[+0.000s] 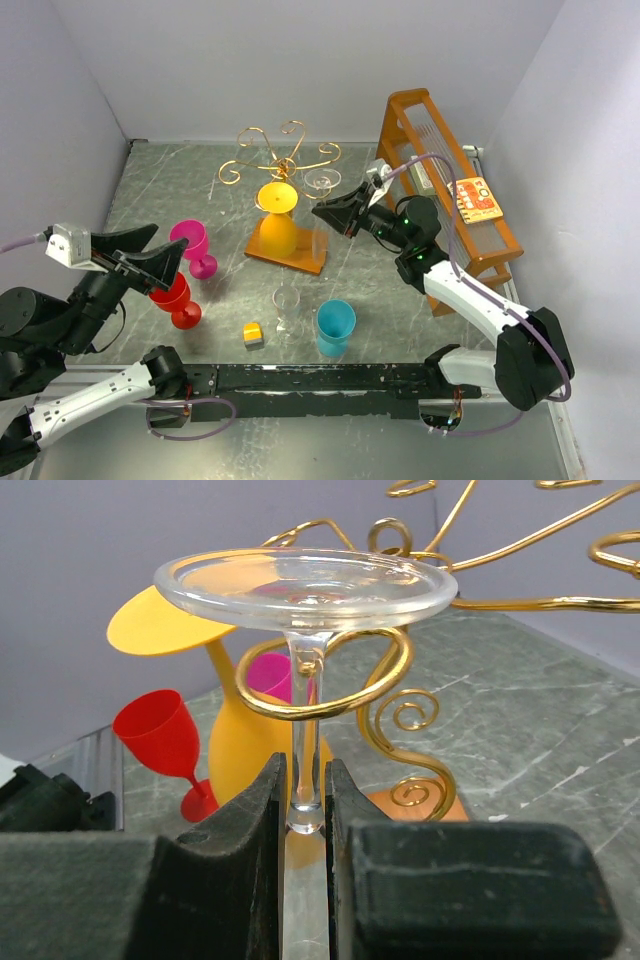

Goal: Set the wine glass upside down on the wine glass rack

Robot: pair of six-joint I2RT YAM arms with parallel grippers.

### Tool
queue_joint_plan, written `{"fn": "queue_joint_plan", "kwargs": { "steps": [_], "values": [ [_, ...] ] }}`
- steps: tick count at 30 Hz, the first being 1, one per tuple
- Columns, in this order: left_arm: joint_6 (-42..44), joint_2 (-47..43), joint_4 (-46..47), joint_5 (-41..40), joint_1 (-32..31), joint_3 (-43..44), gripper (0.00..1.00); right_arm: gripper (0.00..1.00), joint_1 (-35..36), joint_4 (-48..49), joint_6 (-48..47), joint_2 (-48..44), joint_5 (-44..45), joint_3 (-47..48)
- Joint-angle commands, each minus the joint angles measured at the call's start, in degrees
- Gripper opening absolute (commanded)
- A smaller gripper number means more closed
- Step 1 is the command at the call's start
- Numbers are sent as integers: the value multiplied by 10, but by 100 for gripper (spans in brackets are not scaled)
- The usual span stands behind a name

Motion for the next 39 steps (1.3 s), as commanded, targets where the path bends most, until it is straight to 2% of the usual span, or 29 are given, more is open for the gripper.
{"fn": "queue_joint_plan", "kwargs": {
  "steps": [1, 10, 16, 22, 29, 39],
  "values": [
    [0, 0, 9, -8, -2, -6, 82, 0, -2, 18, -15, 2, 34, 15],
    [4, 3, 19, -8, -1, -9, 84, 1, -1, 7, -28, 36, 50, 22],
    [13, 22, 29, 3, -1, -5, 84, 9, -1, 22, -26, 47, 52, 11],
    [4, 31, 35, 8, -2, -25, 84, 16, -1, -3, -35, 51, 50, 22],
    [3, 52, 43, 18, -2, -31, 85, 35, -1, -30, -22, 36, 52, 22],
    [3, 76, 57, 36, -2, -55, 86, 56, -1, -80, -22, -19, 123, 6]
  ]
}}
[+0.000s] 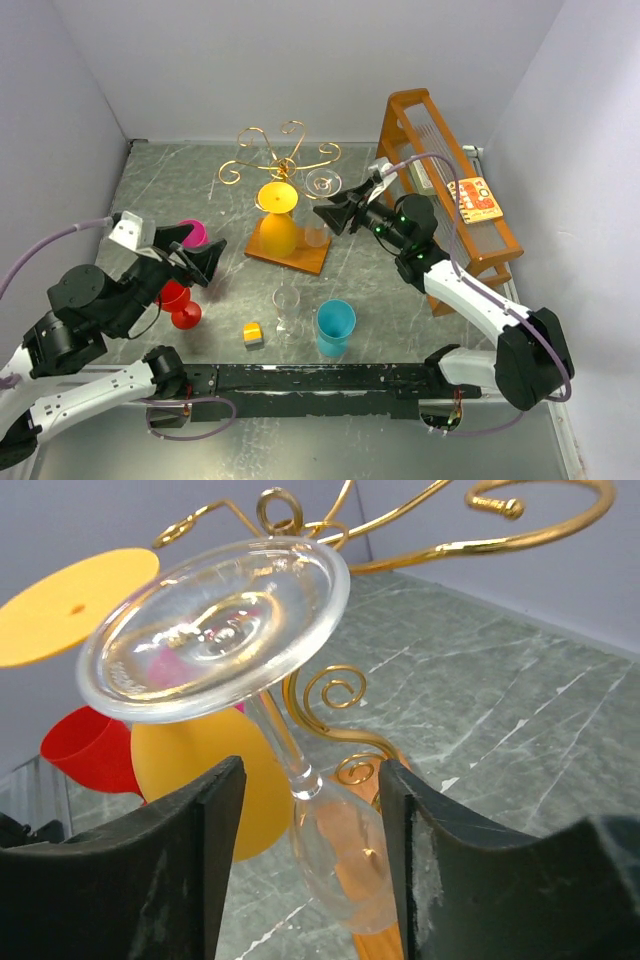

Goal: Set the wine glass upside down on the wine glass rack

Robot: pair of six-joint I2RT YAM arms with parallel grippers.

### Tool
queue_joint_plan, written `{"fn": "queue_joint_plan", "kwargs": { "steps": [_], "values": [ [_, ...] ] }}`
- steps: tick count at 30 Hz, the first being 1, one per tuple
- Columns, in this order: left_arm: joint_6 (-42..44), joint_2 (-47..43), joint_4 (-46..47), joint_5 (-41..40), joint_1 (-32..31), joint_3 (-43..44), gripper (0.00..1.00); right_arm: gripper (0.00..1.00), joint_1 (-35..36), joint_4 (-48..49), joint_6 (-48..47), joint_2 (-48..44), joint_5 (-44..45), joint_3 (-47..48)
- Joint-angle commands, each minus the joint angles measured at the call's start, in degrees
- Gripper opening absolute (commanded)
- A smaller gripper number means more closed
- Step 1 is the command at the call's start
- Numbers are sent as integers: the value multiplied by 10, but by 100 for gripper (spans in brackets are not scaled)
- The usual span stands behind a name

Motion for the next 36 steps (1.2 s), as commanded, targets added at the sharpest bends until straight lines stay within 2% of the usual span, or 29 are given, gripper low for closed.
{"fn": "queue_joint_plan", "kwargs": {
  "steps": [1, 5, 9, 18, 21, 24, 28, 36],
  "values": [
    [1, 13, 27, 24, -2, -10, 86, 58, -2, -38, -6, -35, 37, 0],
    [-2, 23, 32, 38, -1, -15, 87, 65, -1, -100, -4, -73, 58, 7],
    [-8, 27, 48, 54, -1, -32, 88, 67, -1, -205, -8, -113, 70, 30],
    [-25, 37, 94, 38, -2, -70, 88, 68, -1, -536, 1, -174, 168, 150],
    [-31, 39, 98, 34, -2, -84, 90, 77, -1, -665, 16, -165, 174, 216],
    [-39, 40, 99, 34, -1, -96, 93, 72, -2, -772, 20, -152, 179, 251],
    [-44, 43, 90, 39, -1, -99, 100, 66, -1, -842, 14, -150, 165, 255],
    [-41, 30, 101, 51, -2, -116, 99, 66, 28, -898, 9, -140, 164, 252]
  ]
}}
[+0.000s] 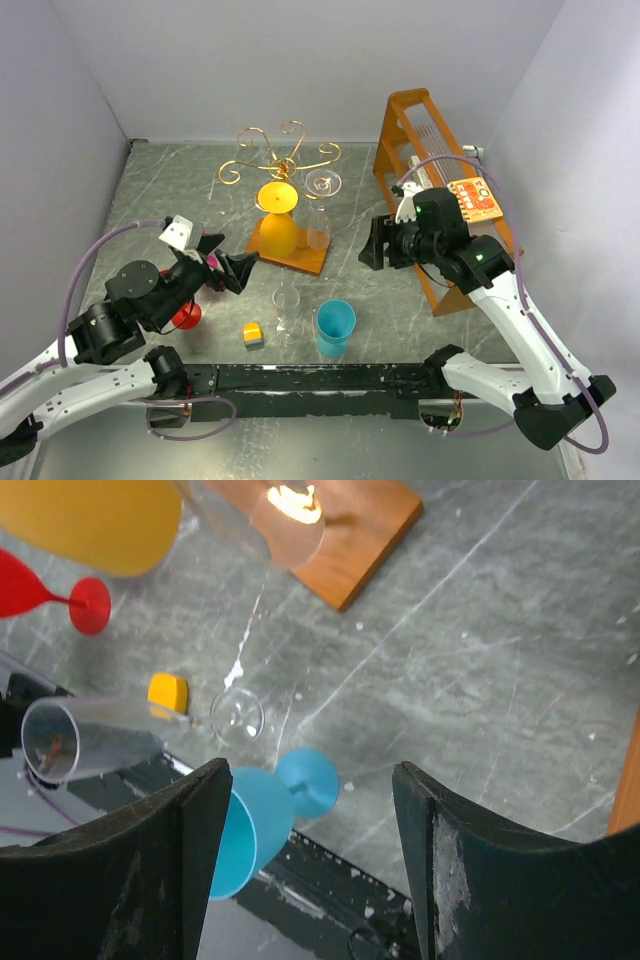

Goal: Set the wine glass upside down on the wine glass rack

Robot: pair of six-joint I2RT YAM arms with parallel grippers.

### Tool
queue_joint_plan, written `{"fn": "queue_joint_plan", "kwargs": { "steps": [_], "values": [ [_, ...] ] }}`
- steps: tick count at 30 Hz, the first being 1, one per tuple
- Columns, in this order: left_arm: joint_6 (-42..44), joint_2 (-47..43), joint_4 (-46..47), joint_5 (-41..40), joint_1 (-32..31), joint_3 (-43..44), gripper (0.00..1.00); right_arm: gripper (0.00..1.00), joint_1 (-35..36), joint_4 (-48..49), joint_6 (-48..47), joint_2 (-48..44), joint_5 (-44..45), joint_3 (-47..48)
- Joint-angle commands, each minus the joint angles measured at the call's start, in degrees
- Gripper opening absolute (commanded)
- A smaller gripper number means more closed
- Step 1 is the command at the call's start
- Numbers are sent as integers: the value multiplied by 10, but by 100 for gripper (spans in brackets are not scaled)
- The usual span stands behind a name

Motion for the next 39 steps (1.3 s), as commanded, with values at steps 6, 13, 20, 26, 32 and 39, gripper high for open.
{"fn": "queue_joint_plan", "kwargs": {
  "steps": [6, 13, 20, 26, 32, 39],
  "values": [
    [-7, -12, 13, 2, -2, -12, 98, 64, 150, -52, 39, 38, 80, -20],
    [-6, -17, 18, 9, -2, -16, 98, 49, 236, -56, 49, 80, 140, -43],
    [-9, -14, 15, 6, -2, -16, 97, 35, 264, -32, 23, 94, 100, -69],
    [-9, -19, 18, 9, -2, -19, 98, 15, 270, -18, 18, 97, 108, -82],
    [-5, -25, 20, 25, -2, -18, 97, 0, 281, -30, 14, 95, 135, -63],
    [0, -39, 42, 49, -2, -29, 97, 0, 283, -64, 16, 71, 156, -6]
  ]
}}
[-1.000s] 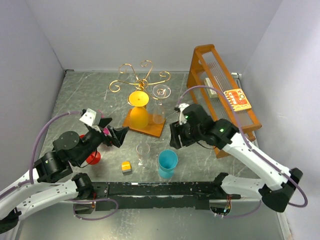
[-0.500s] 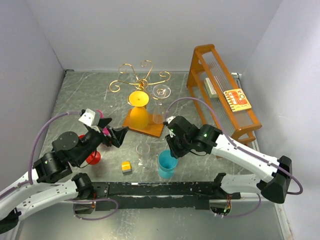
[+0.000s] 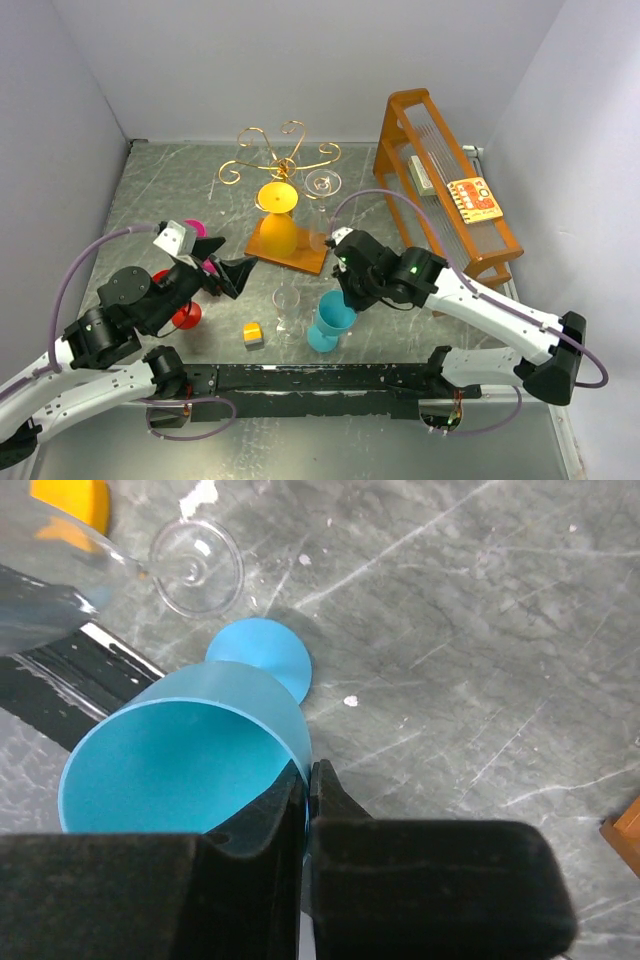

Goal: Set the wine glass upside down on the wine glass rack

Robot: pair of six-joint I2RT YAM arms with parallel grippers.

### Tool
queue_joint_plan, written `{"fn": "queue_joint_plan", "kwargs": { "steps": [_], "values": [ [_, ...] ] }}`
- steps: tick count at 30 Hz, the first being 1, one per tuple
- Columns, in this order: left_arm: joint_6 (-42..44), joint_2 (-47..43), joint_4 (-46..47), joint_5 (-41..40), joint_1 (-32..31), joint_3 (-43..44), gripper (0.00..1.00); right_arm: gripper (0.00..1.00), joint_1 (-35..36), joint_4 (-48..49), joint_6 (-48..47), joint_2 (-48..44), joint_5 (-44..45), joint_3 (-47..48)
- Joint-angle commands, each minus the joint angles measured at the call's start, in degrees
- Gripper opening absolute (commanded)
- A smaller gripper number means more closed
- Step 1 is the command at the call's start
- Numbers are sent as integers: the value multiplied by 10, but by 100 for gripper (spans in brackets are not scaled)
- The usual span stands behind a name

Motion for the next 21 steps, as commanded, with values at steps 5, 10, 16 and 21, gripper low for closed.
{"fn": "queue_joint_plan", "kwargs": {
  "steps": [5, 10, 16, 21],
  "values": [
    [17, -23, 67, 62, -2, -22, 97, 0, 5, -20, -8, -71, 24, 89],
    [22, -32, 79, 66, -2, -19, 97, 0, 5, -39, -19, -110, 51, 120],
    [5, -40, 86, 38, -2, -11, 97, 0, 5, -42, -36, -145, 82, 150],
    [-27, -43, 93, 25, -2, 0, 96, 0, 5, 8, -52, -186, 77, 161]
  ]
}}
